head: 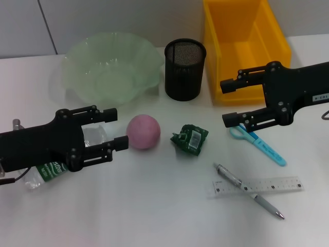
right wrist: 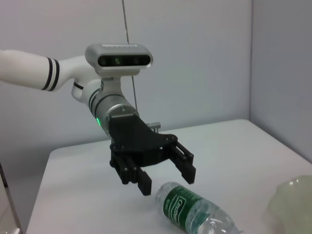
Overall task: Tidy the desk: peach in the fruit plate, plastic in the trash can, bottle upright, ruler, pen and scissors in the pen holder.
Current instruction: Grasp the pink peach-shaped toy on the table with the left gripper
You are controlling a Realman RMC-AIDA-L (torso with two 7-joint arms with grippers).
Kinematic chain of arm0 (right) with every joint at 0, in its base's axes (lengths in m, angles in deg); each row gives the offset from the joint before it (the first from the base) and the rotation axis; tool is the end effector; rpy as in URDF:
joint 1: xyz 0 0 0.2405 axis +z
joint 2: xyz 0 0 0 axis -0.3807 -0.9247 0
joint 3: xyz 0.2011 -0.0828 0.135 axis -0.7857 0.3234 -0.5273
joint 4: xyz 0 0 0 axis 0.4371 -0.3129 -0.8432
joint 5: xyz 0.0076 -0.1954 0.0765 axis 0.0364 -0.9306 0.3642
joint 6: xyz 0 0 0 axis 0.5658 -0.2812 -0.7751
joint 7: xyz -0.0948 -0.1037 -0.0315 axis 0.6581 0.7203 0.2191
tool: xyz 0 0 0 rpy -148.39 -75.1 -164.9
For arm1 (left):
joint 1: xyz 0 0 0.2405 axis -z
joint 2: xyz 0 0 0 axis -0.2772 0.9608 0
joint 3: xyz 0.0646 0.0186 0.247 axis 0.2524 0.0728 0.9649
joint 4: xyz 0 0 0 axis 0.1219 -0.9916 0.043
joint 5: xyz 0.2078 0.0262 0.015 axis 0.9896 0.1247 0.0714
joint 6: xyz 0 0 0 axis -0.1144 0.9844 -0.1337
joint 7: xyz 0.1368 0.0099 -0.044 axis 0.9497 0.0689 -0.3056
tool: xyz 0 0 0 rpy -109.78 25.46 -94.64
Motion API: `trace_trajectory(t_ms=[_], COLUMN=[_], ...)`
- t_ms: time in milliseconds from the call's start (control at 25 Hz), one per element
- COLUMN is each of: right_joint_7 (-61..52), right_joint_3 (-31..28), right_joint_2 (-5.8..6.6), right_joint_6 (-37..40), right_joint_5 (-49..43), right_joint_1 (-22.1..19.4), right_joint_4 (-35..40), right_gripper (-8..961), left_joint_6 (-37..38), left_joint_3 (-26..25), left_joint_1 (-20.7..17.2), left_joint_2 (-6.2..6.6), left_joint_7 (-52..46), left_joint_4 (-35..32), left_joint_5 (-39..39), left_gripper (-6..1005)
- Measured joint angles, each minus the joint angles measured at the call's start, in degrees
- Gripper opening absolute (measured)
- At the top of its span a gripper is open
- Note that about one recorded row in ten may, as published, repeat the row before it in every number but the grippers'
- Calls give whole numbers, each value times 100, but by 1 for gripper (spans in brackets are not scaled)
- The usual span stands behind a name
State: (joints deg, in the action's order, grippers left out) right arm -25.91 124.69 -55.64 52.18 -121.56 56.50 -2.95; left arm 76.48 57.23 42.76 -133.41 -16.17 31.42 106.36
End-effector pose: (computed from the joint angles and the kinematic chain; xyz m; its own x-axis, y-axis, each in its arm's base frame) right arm 0.2043 0.3382 0.0774 0.9020 -0.1063 -0.4185 -0.1577 -0.9834 -0.0901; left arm -0.2394 0.3070 0.0096 0.7720 0.1478 0.6182 0.2622 -0.9601 -0.0978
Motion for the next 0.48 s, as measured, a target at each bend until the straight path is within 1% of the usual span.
trace_trajectory(t_ms=[120,200,480], right_joint_7=[2,21,120], right_joint_3=[1,0,-4], right_joint_2=[10,39,47], right_joint_6=[27,113,146], right_joint_5=[28,49,54], right_joint_1=[-1,-7,-49], right_joint_4=[7,42,92], right_gripper=[752,752,752], left_joint_6=[-14,-25,-82], left_joint_3=[0,0,-1], left_joint_1=[19,40,132], left_joint_2=[2,4,13], left_joint_7=[-2,-6,-136], left_joint_4=[0,0,-25], left_joint_5=[0,0,44], left_gripper=[663,661,655])
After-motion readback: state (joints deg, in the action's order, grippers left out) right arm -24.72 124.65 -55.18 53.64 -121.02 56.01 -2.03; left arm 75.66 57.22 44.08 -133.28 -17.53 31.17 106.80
